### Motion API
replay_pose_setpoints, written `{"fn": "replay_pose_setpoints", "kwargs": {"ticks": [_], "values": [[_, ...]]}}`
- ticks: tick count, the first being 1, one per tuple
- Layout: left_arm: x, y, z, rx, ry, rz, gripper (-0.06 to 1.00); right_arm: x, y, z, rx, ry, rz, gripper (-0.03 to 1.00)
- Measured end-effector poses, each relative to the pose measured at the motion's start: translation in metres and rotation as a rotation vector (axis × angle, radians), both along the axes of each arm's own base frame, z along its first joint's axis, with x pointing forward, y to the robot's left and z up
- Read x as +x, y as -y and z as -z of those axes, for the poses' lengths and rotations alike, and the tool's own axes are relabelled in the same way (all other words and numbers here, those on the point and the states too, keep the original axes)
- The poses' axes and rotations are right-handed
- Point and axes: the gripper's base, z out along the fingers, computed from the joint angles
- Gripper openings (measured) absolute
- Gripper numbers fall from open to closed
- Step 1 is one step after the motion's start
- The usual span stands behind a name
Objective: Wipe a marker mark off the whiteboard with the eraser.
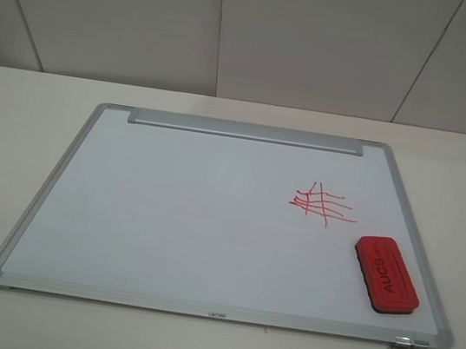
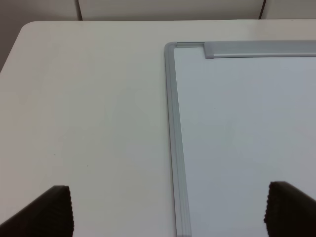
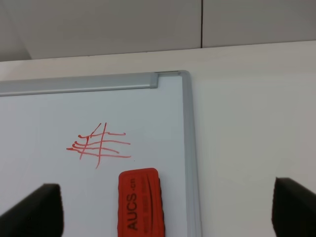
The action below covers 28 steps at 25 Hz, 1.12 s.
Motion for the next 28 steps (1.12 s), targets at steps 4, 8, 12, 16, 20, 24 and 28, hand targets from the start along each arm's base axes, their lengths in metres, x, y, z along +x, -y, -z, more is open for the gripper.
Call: {"fn": "replay_pose_setpoints", "kwargs": {"ticks": [4, 8, 12, 16, 20, 24, 28], "values": [[0.0, 0.0, 0.0, 0.0, 0.0, 0.0, 0.77, 0.0, 0.0, 0.0, 0.0, 0.0, 0.0, 0.75], [0.0, 0.0, 0.0, 0.0, 0.0, 0.0, 0.77, 0.0, 0.0, 0.0, -0.001, 0.0, 0.0, 0.75], [0.0, 0.0, 0.0, 0.0, 0.0, 0.0, 0.77, 0.0, 0.0, 0.0, -0.001, 0.0, 0.0, 0.75], [0.0, 0.0, 0.0, 0.0, 0.0, 0.0, 0.77, 0.0, 0.0, 0.0, -0.002, 0.0, -0.001, 0.75], [0.0, 0.0, 0.0, 0.0, 0.0, 0.0, 0.77, 0.0, -0.0001, 0.0, -0.002, 0.0, -0.002, 0.75], [0.0, 0.0, 0.0, 0.0, 0.0, 0.0, 0.77, 0.0, -0.0001, 0.0, -0.002, 0.0, -0.002, 0.75], [0.0, 0.0, 0.0, 0.0, 0.0, 0.0, 0.77, 0.0, -0.0001, 0.0, -0.002, 0.0, -0.002, 0.75]]}}
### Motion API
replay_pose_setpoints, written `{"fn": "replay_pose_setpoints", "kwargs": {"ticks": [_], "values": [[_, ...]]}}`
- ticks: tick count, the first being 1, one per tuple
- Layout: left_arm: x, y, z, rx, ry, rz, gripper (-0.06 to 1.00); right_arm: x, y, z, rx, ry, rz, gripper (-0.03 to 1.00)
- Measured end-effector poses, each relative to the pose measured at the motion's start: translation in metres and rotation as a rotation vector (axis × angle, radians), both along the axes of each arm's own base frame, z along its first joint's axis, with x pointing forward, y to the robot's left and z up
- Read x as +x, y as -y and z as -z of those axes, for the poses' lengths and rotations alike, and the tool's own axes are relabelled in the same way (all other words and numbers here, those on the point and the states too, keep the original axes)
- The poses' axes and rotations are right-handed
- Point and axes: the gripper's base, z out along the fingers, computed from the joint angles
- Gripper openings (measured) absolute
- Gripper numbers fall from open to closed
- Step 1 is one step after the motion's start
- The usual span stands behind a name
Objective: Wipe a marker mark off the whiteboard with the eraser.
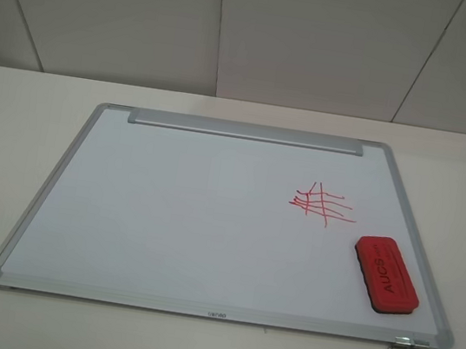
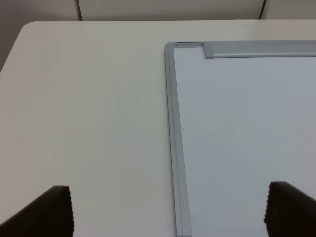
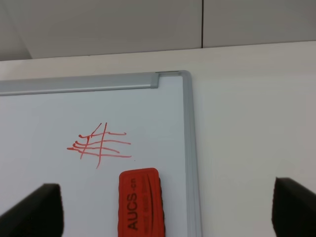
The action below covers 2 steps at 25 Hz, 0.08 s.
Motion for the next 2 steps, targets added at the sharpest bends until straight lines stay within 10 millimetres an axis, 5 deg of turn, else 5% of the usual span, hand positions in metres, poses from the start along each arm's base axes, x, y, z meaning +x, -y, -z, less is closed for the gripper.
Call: {"fn": "replay_pose_setpoints", "kwargs": {"ticks": [2], "values": [[0.0, 0.0, 0.0, 0.0, 0.0, 0.0, 0.77, 0.0, 0.0, 0.0, 0.0, 0.0, 0.0, 0.75]]}}
